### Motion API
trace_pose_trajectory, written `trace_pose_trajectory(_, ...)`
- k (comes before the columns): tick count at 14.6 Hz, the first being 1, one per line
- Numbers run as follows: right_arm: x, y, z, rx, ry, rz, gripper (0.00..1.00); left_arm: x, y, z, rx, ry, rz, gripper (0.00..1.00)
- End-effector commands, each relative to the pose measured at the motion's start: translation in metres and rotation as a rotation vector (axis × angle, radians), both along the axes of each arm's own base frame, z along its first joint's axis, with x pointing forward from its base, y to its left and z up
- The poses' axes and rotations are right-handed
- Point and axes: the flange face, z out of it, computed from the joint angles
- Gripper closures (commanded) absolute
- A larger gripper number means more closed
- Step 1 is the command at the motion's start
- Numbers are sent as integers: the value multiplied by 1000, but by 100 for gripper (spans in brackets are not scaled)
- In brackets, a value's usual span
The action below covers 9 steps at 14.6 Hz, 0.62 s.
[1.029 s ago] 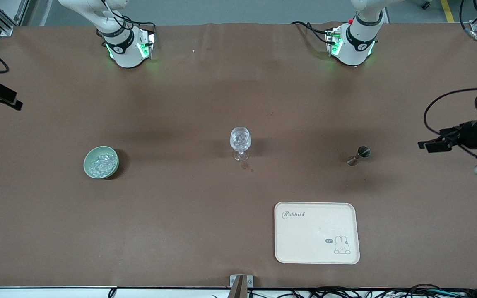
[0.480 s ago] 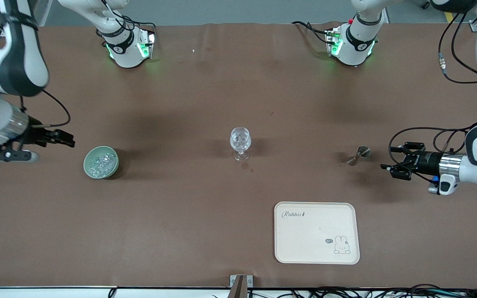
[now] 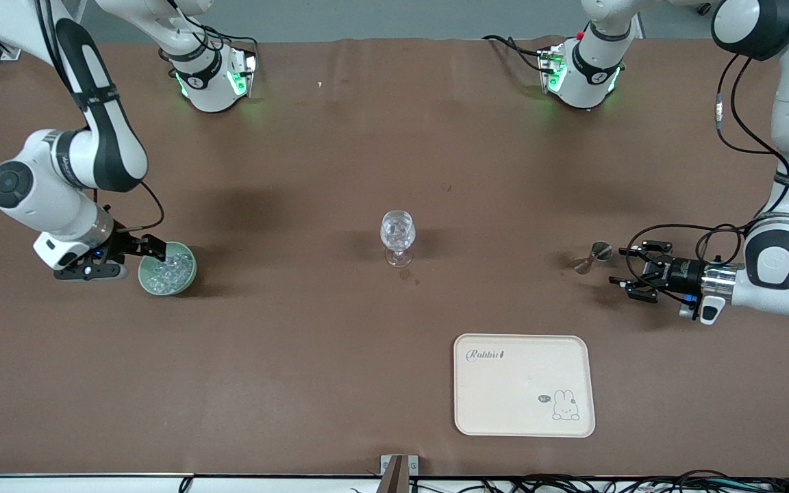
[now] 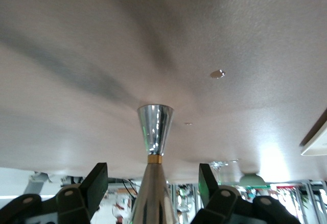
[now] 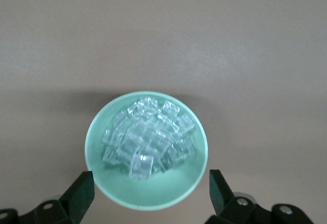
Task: Pour wine and add ice with both arms
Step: 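Grasp an ice cube with the right gripper while the left gripper grasps the pourer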
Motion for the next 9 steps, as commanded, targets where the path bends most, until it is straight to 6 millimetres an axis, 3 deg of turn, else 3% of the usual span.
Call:
trace_pose_trajectory(1,-11,2,-24,-4,-32,41,8,1,-6,-13,-39,24,22,21)
trace_pose_trajectory(5,-19,2,-37,-5,-29,61,37,-4,-18,-23,-57,40,1,25)
trace_pose_trajectory(9,-20,5,-45,-3,-25,61,40,-12,-26,-30,-77,57,-19,32)
